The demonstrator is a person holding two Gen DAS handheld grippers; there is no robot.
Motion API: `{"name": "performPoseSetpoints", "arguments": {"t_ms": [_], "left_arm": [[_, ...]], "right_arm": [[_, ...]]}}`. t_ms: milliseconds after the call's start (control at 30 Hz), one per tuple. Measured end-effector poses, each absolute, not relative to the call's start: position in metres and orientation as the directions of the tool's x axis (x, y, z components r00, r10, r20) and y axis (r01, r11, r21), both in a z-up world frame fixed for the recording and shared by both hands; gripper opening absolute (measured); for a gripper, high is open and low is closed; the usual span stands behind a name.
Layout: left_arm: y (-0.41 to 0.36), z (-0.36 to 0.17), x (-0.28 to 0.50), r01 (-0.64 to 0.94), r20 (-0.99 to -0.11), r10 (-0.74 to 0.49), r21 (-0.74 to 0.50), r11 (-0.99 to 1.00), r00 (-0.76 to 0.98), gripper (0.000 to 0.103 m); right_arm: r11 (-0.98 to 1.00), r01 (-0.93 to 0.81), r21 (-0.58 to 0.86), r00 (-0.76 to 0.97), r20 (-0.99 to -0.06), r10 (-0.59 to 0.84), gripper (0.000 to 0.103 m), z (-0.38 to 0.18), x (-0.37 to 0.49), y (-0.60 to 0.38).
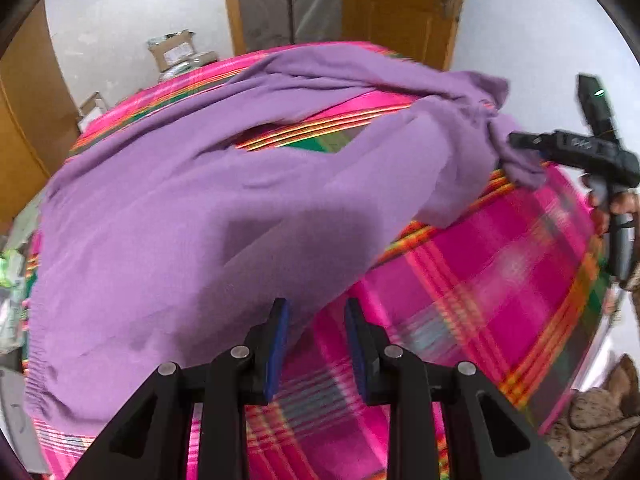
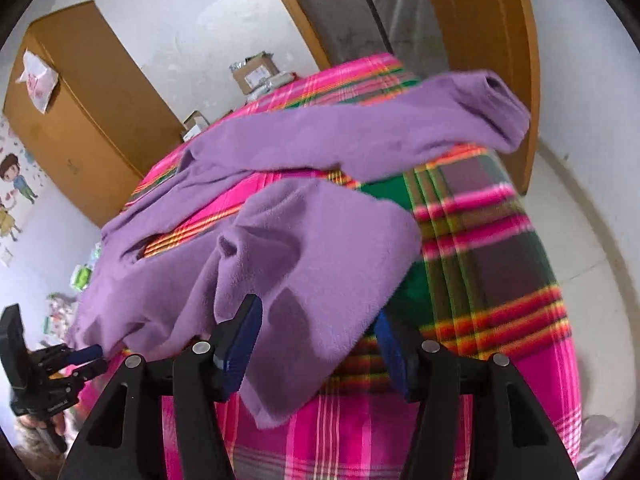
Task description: Fold clothes
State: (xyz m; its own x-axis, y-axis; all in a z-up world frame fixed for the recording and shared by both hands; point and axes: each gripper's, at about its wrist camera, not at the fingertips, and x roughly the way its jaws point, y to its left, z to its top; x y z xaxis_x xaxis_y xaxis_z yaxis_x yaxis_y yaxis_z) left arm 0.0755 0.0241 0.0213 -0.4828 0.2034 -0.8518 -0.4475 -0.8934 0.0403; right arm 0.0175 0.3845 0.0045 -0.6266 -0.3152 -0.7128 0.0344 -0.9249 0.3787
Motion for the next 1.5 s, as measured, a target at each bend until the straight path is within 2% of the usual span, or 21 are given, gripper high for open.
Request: {"name": "performPoseSetpoints", "arguments": {"t_ms": [33,67,100,133,167,300,367,433,533,800,900,967,1033,1233,1367,1433,1467,1500], "left_arm": [[0.025,0.020,0.073,-0.441,-0.851,0.188,0.057,-0.896,-0.491,0.029],[0.025,0.020,0.071,-0.437,-0.851,0.180,0.063,-0.897,-0.493,0.029],[0.026,0.019,0.069,-0.434,-0.851,0.172,0.071,-0.898,-0.496,0.029],[0.027,0.018,0.068,-0.434,-0.852,0.163,0.083,-0.897,-0.498,0.029],[0.029,0.016,0.067,-0.433,-0.853,0.154,0.091,-0.897,-0.498,0.029],[0.026,0.016,0.063,-0.431,-0.848,0.181,0.060,-0.900,-0.497,0.028],[0.019,0.019,0.062,-0.426,-0.842,0.216,0.018,-0.905,-0.494,0.016],[0.011,0.025,0.063,-0.415,-0.834,0.251,-0.029,-0.910,-0.492,0.008],[0.001,0.036,0.067,-0.414,-0.809,0.293,-0.068,-0.908,-0.509,0.002],[-0.007,0.051,0.076,-0.424,-0.775,0.333,-0.093,-0.901,-0.538,0.003],[0.000,0.047,0.078,-0.433,-0.780,0.324,-0.077,-0.898,-0.535,0.008],[0.005,0.043,0.080,-0.447,-0.788,0.326,-0.072,-0.891,-0.523,0.019],[0.009,0.040,0.080,-0.448,-0.795,0.315,-0.061,-0.892,-0.519,0.023],[0.009,0.029,0.084,-0.421,-0.813,0.251,-0.008,-0.907,-0.526,0.023],[0.007,0.023,0.086,-0.410,-0.821,0.231,0.005,-0.912,-0.523,0.024],[0.006,0.021,0.084,-0.402,-0.826,0.226,0.001,-0.916,-0.516,0.024],[0.005,0.020,0.082,-0.394,-0.826,0.223,-0.002,-0.919,-0.517,0.024],[0.004,0.020,0.082,-0.388,-0.825,0.225,-0.007,-0.921,-0.519,0.024]], "right_arm": [[-0.929,0.034,0.368,-0.628,-0.715,-0.307,0.046,0.004,0.016,0.381],[-0.935,0.032,0.353,-0.634,-0.717,-0.292,0.033,0.004,0.015,0.379],[-0.941,0.031,0.337,-0.640,-0.716,-0.278,0.025,0.005,0.015,0.378],[-0.945,0.033,0.325,-0.646,-0.715,-0.268,0.023,0.007,0.016,0.377],[-0.949,0.035,0.312,-0.652,-0.713,-0.258,0.017,0.008,0.016,0.376],[-0.956,0.042,0.289,-0.684,-0.690,-0.238,0.012,0.023,0.024,0.381],[-0.961,0.040,0.274,-0.703,-0.675,-0.222,0.012,0.033,0.030,0.385],[-0.964,0.035,0.265,-0.720,-0.661,-0.208,0.011,0.043,0.038,0.391],[-0.968,0.019,0.251,-0.747,-0.640,-0.181,0.011,0.057,0.048,0.400],[-0.967,-0.066,0.246,-0.792,-0.603,-0.099,0.008,0.080,0.073,0.430],[-0.965,-0.098,0.243,-0.801,-0.595,-0.069,0.008,0.084,0.082,0.441],[-0.967,-0.117,0.228,-0.794,-0.606,-0.047,0.008,0.083,0.087,0.445],[-0.970,-0.114,0.213,-0.787,-0.616,-0.043,0.008,0.080,0.090,0.445],[-0.975,-0.011,0.222,-0.733,-0.665,-0.143,0.014,0.056,0.094,0.412],[-0.942,0.085,0.325,-0.684,-0.668,-0.292,0.033,0.036,0.091,0.381],[-0.931,0.130,0.342,-0.663,-0.669,-0.338,0.034,0.029,0.085,0.365],[-0.931,0.138,0.339,-0.659,-0.670,-0.342,0.037,0.027,0.082,0.358],[-0.933,0.138,0.334,-0.654,-0.676,-0.338,0.044,0.024,0.077,0.352]]}}
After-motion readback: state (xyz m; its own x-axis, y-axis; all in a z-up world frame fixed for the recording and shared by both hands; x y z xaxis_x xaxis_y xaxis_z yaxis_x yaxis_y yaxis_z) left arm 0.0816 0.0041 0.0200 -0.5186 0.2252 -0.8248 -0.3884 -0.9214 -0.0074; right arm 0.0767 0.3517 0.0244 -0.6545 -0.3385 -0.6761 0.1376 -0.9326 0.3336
